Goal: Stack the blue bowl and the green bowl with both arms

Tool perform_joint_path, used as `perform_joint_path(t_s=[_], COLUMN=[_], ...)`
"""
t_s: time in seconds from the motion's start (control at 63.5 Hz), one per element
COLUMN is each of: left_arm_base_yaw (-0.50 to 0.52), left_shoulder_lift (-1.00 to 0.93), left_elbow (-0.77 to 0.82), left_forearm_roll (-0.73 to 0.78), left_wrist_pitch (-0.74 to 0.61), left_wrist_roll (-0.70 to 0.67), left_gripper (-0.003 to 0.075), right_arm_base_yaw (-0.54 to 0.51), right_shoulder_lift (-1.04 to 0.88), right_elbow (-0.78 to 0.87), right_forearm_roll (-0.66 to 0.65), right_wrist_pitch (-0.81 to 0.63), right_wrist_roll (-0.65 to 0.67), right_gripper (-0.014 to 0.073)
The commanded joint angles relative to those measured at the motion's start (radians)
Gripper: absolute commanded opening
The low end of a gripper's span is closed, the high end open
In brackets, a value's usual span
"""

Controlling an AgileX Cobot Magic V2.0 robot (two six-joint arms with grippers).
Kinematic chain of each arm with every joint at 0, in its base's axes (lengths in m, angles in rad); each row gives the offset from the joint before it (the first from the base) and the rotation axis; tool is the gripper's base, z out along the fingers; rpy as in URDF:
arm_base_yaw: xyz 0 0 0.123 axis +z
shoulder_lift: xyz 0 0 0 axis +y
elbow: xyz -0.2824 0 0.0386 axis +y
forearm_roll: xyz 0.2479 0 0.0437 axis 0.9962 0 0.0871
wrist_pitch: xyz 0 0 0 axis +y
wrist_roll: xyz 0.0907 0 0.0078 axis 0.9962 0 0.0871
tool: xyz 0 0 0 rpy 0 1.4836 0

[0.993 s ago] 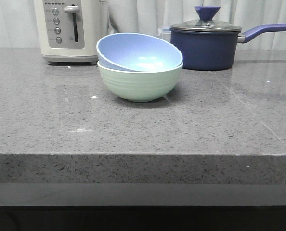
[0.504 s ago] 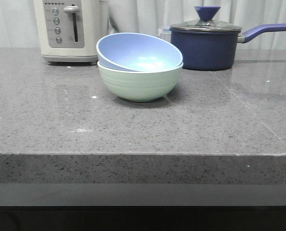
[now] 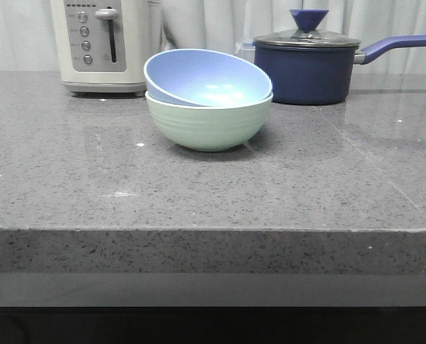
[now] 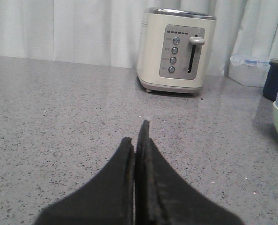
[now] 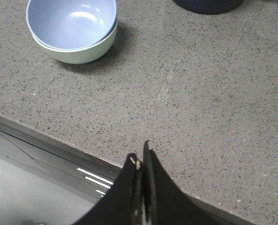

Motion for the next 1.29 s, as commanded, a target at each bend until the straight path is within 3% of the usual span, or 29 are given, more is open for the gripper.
perform_joint_path(t_s=[0.0, 0.331, 0.426, 0.552, 0.725, 0.898, 1.277], left_arm_base_yaw=[0.0, 0.0, 0.0, 0.0, 0.0, 0.0, 0.0], left_shoulder_lift=[-0.018, -0.018, -0.018, -0.018, -0.018, -0.018, -0.017], left_elbow=[0.004, 0.004, 0.004, 0.004, 0.004, 0.004, 0.004], left_forearm_roll=[0.001, 0.001, 0.001, 0.001, 0.001, 0.001, 0.001], left_wrist_pitch=[-0.088, -0.088, -0.088, -0.088, -0.088, -0.088, -0.088], left_wrist_roll=[-0.003, -0.003, -0.003, -0.003, -0.003, -0.003, -0.003], left_gripper=[-0.002, -0.002, -0.002, -0.002, -0.002, -0.002, -0.002], right_arm_base_yaw=[-0.005, -0.005, -0.046, -0.153, -0.27, -0.379, -0.417], right_shoulder_lift=[0.002, -0.005, -0.046, -0.162, -0.344, -0.48, -0.584], right_elbow=[-0.024, -0.012, 0.03, 0.138, 0.33, 0.532, 0.821], right_forearm_roll=[-0.01, -0.01, -0.003, -0.005, 0.0, 0.051, 0.069], right_wrist_pitch=[-0.06, -0.063, -0.071, -0.216, -0.446, -0.626, -0.978], right_wrist_roll=[0.0, 0.0, 0.0, -0.017, -0.158, -0.162, -0.161], right_gripper=[-0.0054, -0.0054, -0.0054, -0.0058, -0.0059, -0.0059, -0.0064])
